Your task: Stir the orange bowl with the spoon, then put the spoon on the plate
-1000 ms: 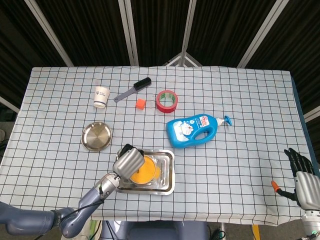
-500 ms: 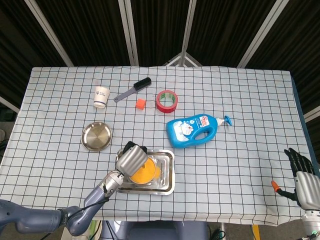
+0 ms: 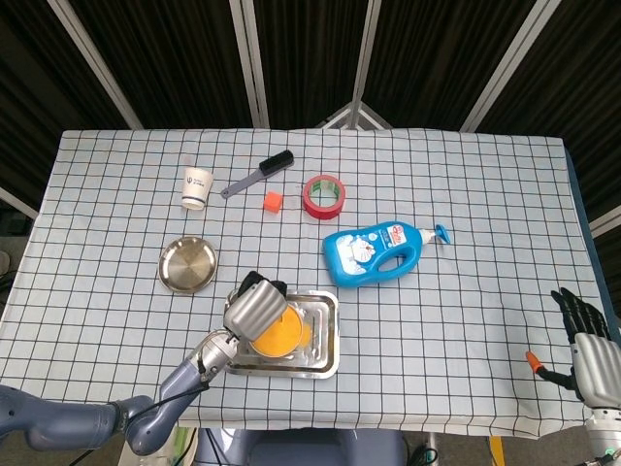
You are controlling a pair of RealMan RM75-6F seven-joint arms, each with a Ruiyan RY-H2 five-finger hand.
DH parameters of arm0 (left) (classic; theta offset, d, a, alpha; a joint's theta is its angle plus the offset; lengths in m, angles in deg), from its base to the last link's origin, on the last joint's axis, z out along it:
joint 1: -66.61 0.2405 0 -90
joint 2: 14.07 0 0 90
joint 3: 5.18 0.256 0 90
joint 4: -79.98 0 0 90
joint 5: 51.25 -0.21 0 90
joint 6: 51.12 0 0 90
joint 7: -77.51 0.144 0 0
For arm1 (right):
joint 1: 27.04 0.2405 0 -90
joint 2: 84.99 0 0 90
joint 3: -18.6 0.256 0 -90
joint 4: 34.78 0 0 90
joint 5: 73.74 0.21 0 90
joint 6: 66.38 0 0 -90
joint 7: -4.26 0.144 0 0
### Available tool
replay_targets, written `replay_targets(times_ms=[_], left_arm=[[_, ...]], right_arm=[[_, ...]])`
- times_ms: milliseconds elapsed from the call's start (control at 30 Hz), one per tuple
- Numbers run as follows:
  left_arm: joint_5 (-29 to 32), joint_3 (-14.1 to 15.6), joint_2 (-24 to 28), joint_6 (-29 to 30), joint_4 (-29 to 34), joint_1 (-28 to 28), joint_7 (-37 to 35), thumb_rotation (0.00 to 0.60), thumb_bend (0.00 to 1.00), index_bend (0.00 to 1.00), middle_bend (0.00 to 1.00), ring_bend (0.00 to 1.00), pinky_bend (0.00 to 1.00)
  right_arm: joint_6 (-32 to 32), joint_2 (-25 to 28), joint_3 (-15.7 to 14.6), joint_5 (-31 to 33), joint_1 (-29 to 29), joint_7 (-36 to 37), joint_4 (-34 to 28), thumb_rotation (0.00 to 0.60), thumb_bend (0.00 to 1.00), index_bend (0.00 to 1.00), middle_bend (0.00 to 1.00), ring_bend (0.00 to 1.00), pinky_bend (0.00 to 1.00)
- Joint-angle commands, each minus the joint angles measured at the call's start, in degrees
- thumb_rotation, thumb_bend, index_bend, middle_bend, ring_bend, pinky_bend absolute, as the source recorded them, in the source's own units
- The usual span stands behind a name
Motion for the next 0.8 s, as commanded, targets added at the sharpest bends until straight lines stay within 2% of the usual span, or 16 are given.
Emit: replay_targets(times_ms=[33,433,800], left_arm=[[-0.5,0.5,-0.5,-0.4,-0.5,-0.3,0.4,0.600,0.89,0.83,1.00,1.00,0.98],[-1.5,1.5,-2.0,-1.3,-3.0,-0.8,3.1,0.600,0.89,0.83,1.00,1.00,0.98],[-0.8,2.4,-1.5,-1.4,-0.2,0.1,1.4,0.600,0.89,0.83,1.00,1.00,0.98]], right_arm=[[0.0,0.0,0.0,0.0,0.0,0.1,0.0,0.600,0.31,0.00,0.00,0.00,0.00],[0.3,0.2,0.0,0.1,0.0,0.6,-0.1,0.600,0.31,0.00,0.00,0.00,0.00],[0.4,0.3,0.0,0.3,0.1,0.6,-0.2,0.600,0.31,0.00,0.00,0.00,0.00]])
